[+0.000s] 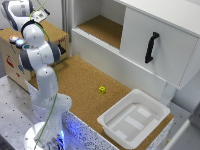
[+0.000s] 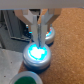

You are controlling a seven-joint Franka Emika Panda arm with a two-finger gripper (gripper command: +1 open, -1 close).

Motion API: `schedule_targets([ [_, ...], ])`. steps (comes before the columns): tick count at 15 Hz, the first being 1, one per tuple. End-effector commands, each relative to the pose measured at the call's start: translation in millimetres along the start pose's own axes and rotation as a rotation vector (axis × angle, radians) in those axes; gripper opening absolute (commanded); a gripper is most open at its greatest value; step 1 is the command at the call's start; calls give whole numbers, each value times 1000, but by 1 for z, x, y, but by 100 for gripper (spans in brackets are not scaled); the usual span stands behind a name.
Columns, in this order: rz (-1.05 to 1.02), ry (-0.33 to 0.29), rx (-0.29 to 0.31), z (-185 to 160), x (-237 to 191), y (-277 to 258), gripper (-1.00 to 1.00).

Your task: Turn off the blue led light

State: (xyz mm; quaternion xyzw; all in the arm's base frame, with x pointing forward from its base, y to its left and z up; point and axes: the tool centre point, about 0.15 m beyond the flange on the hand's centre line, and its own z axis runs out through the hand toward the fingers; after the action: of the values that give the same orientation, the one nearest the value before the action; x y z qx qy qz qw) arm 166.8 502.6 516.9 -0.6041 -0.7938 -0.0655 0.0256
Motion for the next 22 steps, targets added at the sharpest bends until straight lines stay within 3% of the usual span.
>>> schedule_targets([
  [1, -23, 41, -11, 19, 10, -13, -100],
  [6, 24, 29, 2, 38, 26, 14, -100],
  [14, 29, -21, 65, 75, 25, 4, -100],
  [18, 39, -30, 39, 92, 32, 11, -100],
  [21, 72, 63, -27, 36, 18, 19, -100],
  [22, 81, 118, -128, 5, 13, 16, -100],
])
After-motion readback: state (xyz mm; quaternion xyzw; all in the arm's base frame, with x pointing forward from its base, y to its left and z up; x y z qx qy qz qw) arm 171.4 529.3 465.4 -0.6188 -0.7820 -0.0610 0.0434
